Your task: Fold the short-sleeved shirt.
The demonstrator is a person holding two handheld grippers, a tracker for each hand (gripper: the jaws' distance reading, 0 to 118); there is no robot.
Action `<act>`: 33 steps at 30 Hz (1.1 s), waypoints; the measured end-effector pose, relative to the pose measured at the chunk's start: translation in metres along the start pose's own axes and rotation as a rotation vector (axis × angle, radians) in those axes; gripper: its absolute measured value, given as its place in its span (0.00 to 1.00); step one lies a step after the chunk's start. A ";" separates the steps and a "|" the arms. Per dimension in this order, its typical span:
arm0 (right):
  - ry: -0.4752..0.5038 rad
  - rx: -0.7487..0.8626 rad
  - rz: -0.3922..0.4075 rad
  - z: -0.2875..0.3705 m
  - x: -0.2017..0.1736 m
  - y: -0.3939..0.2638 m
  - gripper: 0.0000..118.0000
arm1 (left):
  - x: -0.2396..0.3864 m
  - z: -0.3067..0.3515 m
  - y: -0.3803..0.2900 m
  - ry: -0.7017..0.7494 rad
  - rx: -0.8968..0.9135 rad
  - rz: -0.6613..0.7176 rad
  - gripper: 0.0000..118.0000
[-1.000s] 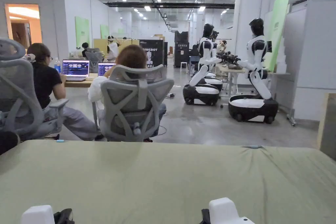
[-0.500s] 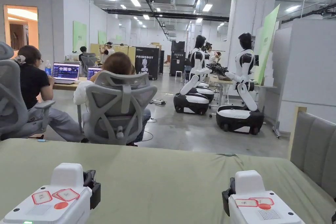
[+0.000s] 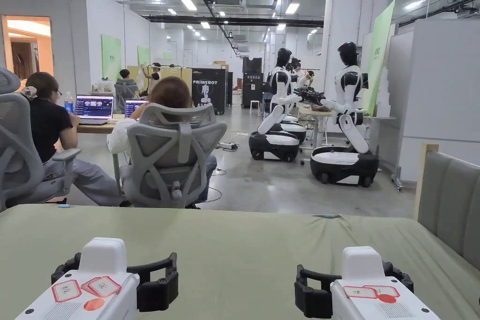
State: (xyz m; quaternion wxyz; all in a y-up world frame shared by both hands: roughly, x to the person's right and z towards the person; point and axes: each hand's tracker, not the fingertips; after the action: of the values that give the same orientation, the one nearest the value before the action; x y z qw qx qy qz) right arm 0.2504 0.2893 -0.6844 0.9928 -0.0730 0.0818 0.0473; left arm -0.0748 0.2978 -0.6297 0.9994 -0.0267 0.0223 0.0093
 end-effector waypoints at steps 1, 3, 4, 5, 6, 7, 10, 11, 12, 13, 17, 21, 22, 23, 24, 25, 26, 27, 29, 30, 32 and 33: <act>-0.004 -0.009 -0.002 -0.001 0.000 0.000 1.00 | 0.001 -0.001 0.001 -0.004 -0.015 -0.008 1.00; -0.006 -0.020 0.003 -0.002 -0.001 0.001 1.00 | 0.001 -0.001 0.001 -0.007 -0.013 -0.019 1.00; -0.011 -0.015 0.011 -0.002 -0.002 0.001 1.00 | 0.001 -0.001 0.001 -0.008 -0.009 -0.018 1.00; -0.016 -0.012 0.018 -0.002 -0.003 0.002 1.00 | 0.001 0.000 0.001 -0.007 -0.006 -0.015 1.00; -0.018 -0.011 0.021 -0.002 -0.003 0.002 1.00 | 0.001 0.000 0.002 -0.008 -0.002 -0.012 1.00; -0.019 -0.011 0.020 -0.002 -0.004 0.003 1.00 | 0.001 0.000 0.002 -0.009 0.002 -0.012 1.00; -0.018 -0.004 0.014 -0.001 -0.002 0.002 1.00 | 0.001 0.000 0.002 -0.002 0.005 -0.016 1.00; -0.017 -0.004 0.012 -0.002 -0.002 0.003 1.00 | 0.001 0.000 0.002 -0.003 0.008 -0.014 1.00; -0.017 -0.004 0.010 -0.002 -0.002 0.003 1.00 | 0.000 0.000 0.002 -0.004 0.009 -0.011 1.00; -0.018 -0.004 0.010 -0.001 -0.001 0.003 1.00 | 0.000 -0.001 0.002 -0.006 0.007 -0.009 1.00; -0.020 -0.001 0.003 -0.001 -0.001 0.003 1.00 | 0.001 0.000 0.002 -0.002 0.001 -0.014 1.00; 0.005 -0.008 -0.016 -0.002 -0.003 0.001 1.00 | 0.001 -0.002 0.001 -0.003 -0.012 -0.009 1.00; 0.014 -0.011 -0.032 -0.003 -0.002 -0.001 1.00 | 0.001 -0.003 0.000 -0.003 -0.015 -0.009 1.00; 0.028 -0.020 -0.056 -0.005 -0.001 -0.002 1.00 | 0.001 -0.003 0.000 -0.003 -0.017 -0.011 1.00; 0.038 -0.033 -0.077 -0.008 -0.001 -0.002 1.00 | 0.001 -0.003 -0.001 -0.003 -0.019 -0.014 1.00; 0.048 -0.041 -0.087 -0.009 0.000 -0.001 1.00 | 0.001 -0.003 -0.002 -0.002 -0.020 -0.015 1.00; 0.067 -0.044 -0.091 -0.009 0.001 -0.001 1.00 | 0.000 -0.004 -0.002 -0.002 -0.022 -0.014 1.00; 0.075 -0.052 -0.095 -0.009 0.001 0.001 1.00 | 0.000 -0.004 -0.003 -0.002 -0.023 -0.012 1.00; 0.069 -0.061 -0.101 -0.009 -0.001 0.006 1.00 | -0.001 -0.004 -0.005 0.002 -0.028 -0.009 1.00; 0.062 -0.062 -0.107 -0.009 -0.002 0.007 1.00 | -0.002 -0.005 -0.005 0.005 -0.030 -0.007 1.00; 0.021 -0.071 -0.131 -0.010 -0.004 0.010 1.00 | -0.003 -0.005 -0.007 0.010 -0.035 0.002 1.00; 0.000 -0.104 -0.136 -0.011 -0.004 0.012 1.00 | -0.003 -0.005 -0.007 0.008 -0.037 0.004 1.00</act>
State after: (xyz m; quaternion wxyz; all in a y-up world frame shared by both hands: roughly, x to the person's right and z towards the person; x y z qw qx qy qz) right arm 0.2439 0.2988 -0.6962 0.9887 -0.1297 0.0740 -0.0162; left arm -0.0779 0.2904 -0.6346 0.9986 -0.0453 0.0262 0.0114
